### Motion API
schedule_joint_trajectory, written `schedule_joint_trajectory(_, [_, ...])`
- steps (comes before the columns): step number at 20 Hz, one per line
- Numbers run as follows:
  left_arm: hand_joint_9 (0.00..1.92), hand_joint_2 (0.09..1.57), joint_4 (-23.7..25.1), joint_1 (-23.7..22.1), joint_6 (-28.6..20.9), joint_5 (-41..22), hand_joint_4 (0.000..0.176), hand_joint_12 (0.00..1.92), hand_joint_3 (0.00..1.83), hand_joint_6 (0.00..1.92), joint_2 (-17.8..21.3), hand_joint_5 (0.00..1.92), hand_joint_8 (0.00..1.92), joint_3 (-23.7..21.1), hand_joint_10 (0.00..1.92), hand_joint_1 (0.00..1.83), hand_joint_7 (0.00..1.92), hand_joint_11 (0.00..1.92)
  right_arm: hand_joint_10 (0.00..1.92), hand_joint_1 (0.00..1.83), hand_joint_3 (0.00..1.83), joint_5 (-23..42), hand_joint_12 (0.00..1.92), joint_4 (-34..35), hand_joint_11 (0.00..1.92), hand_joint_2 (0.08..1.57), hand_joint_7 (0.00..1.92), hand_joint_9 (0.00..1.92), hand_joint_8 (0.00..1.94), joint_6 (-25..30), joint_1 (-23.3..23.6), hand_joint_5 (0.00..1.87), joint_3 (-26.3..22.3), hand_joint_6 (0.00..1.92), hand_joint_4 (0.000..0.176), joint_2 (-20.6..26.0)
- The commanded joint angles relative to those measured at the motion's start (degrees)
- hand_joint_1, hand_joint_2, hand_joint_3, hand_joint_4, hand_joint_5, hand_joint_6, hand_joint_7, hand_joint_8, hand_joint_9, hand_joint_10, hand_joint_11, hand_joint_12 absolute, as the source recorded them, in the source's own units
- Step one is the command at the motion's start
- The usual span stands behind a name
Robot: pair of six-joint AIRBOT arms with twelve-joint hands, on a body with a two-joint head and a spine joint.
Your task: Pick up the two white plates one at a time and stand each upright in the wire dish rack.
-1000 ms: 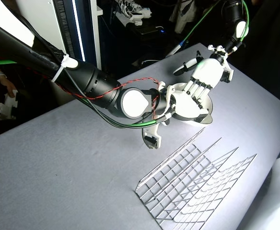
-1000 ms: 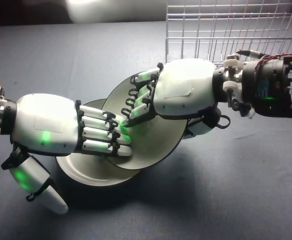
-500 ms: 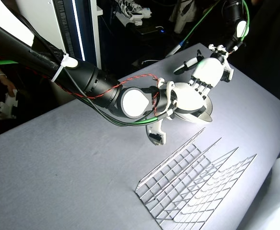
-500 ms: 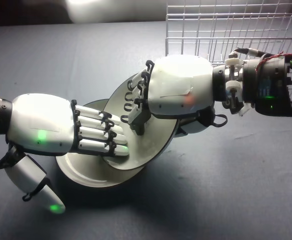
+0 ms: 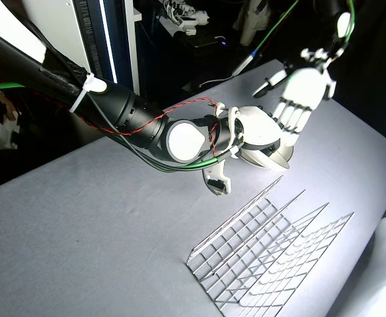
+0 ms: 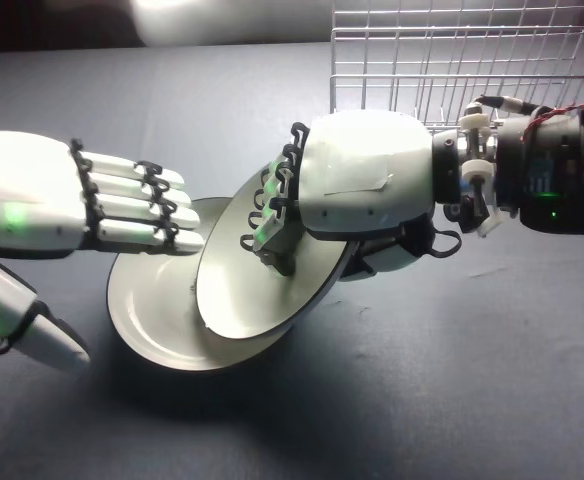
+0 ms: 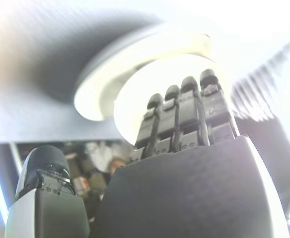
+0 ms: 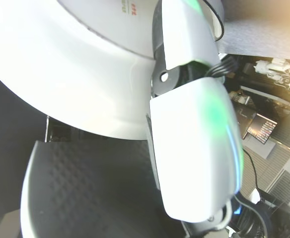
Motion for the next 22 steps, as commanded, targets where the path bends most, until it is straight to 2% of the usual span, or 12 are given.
schedule_joint_trajectory(1, [0.0,1.03,-3.79,-1.11,-1.28,-2.11,0.0,0.0,0.0,0.0,1.43,0.0,0.0,-0.16,0.0,0.0,0.0,0.0,1.02,1.39,0.0,0.15,1.25,1.91,0.96,1.07,1.1,1.06,0.67,0.1,0.72,0.98,-0.17,0.96,0.0,0.75])
schedule_joint_trajectory(4, [0.0,1.04,-3.96,-1.56,-3.85,-1.31,0.0,0.0,0.01,0.0,5.34,0.0,0.0,-2.73,0.0,0.0,0.0,0.0,1.04,1.39,0.0,0.5,1.3,2.96,0.96,1.06,1.1,1.05,0.68,0.1,2.57,1.01,-2.7,0.92,0.0,2.09])
schedule_joint_trajectory(6, [0.0,1.03,-3.94,-2.14,-3.99,-1.02,0.0,0.0,0.01,0.0,7.37,0.0,0.0,-3.7,0.0,0.0,0.0,0.0,1.06,1.39,0.0,0.48,1.3,3.39,0.95,1.07,1.06,1.04,0.75,0.1,4.12,0.99,-4.83,0.95,0.0,3.32])
schedule_joint_trajectory(7, [0.0,1.04,-3.94,-2.83,-4.83,-0.25,0.0,0.0,0.01,0.0,8.77,0.0,0.0,-3.7,0.0,0.0,0.0,0.0,1.1,1.38,0.0,-0.18,1.32,4.15,0.93,1.09,1.03,1.01,0.81,0.13,5.31,0.94,-6.57,1.02,0.0,4.45])
schedule_joint_trajectory(9, [0.0,1.04,-3.93,-4.02,-7.05,-0.03,0.0,0.0,0.01,0.0,10.39,0.0,0.0,-3.38,0.0,0.0,0.0,0.0,1.14,1.38,0.0,-0.57,1.35,4.5,0.88,1.1,1.03,0.96,0.84,0.23,6.73,0.94,-8.18,1.04,0.0,5.38])
schedule_joint_trajectory(11, [0.0,1.04,-3.35,-5.7,-8.37,0.06,0.0,0.0,0.01,0.0,12.42,0.0,0.0,-3.55,0.0,0.0,0.0,0.0,1.08,1.39,0.0,-1.38,1.3,5.58,0.91,1.08,1.08,1.0,0.74,0.35,8.07,0.99,-9.93,0.97,0.0,6.64])
schedule_joint_trajectory(14, [0.0,1.04,-0.99,-8.32,-9.59,0.34,0.0,0.0,0.01,0.0,15.18,0.0,0.0,-4.57,0.0,0.0,0.0,0.0,1.1,1.38,0.0,-1.7,1.3,8.42,0.92,1.09,1.03,1.01,0.8,0.41,9.42,0.94,-11.58,1.03,0.0,8.21])
schedule_joint_trajectory(16, [0.0,1.03,-0.97,-8.94,-10.03,0.29,0.0,0.0,0.0,0.0,15.6,0.0,0.0,-4.39,0.0,0.0,0.0,0.0,1.16,1.38,0.0,-1.58,1.38,11.04,0.86,1.09,1.04,0.96,0.83,0.42,9.7,0.95,-12.54,1.01,0.0,9.63])
schedule_joint_trajectory(17, [0.0,1.03,-0.97,-9.2,-10.5,0.29,0.0,0.0,0.0,0.0,15.65,0.0,0.0,-4.18,0.0,0.0,0.0,0.0,1.15,1.38,0.0,-1.5,1.37,13.01,0.87,1.1,1.03,0.97,0.84,0.42,9.78,0.94,-12.85,1.02,0.0,10.05])
schedule_joint_trajectory(18, [0.0,1.03,-0.96,-9.26,-10.78,0.31,0.0,0.0,0.0,0.0,15.81,0.0,0.0,-4.14,0.0,0.0,0.0,0.0,1.08,1.39,0.0,-1.22,1.31,14.88,0.92,1.08,1.08,1.01,0.72,0.54,9.98,0.98,-12.96,0.96,0.0,10.25])
schedule_joint_trajectory(21, [0.0,1.03,0.21,-9.19,-11.26,0.31,0.0,0.0,0.0,0.0,15.51,0.0,0.0,-3.71,0.0,0.0,0.0,0.0,1.12,1.38,0.0,-1.15,1.31,21.23,0.93,1.09,1.04,1.01,0.8,0.89,11.23,0.95,-13.79,0.99,0.0,11.44])
schedule_joint_trajectory(22, [0.0,1.03,1.0,-9.1,-11.68,0.31,0.0,0.0,0.0,0.0,15.13,0.0,0.0,-3.3,0.0,0.0,0.0,0.0,1.07,1.39,0.0,-1.15,1.28,23.5,0.95,1.07,1.11,1.04,0.68,1.07,11.99,0.99,-13.91,0.92,0.0,11.69])
